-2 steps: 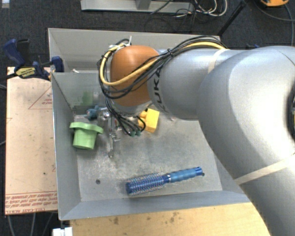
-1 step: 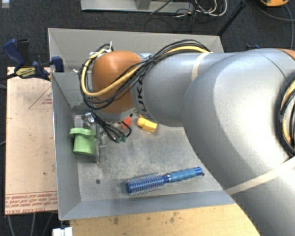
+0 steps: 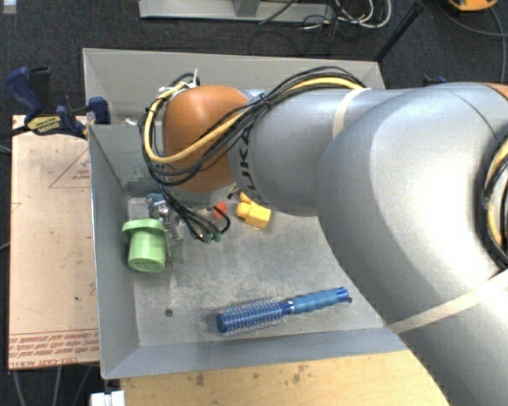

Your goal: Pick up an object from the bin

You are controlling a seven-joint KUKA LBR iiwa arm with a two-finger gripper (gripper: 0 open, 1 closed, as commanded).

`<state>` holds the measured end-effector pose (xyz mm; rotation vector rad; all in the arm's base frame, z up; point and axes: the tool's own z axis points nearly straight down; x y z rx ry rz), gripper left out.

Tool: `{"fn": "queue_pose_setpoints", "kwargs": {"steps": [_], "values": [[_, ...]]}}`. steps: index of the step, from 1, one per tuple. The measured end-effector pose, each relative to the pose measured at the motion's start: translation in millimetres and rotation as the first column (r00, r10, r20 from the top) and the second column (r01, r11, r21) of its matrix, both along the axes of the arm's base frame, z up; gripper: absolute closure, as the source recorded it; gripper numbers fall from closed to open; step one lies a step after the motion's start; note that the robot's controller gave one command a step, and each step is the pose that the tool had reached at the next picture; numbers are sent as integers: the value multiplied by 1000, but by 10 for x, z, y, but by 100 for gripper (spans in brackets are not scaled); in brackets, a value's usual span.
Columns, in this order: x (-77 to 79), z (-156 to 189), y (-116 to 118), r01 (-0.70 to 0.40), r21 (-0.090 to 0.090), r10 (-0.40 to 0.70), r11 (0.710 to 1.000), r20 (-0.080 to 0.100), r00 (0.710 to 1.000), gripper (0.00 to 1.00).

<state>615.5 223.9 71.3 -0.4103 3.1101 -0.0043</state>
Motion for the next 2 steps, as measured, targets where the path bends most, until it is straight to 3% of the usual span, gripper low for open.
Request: {"fn": "queue_pose_setpoints", "kwargs": {"steps": [1,2], "values": [[380,13,86,18,-24,-18,1000,-1,1000,100],[151,1345,134,17,7,-17,1000,7,1000,100]]}}
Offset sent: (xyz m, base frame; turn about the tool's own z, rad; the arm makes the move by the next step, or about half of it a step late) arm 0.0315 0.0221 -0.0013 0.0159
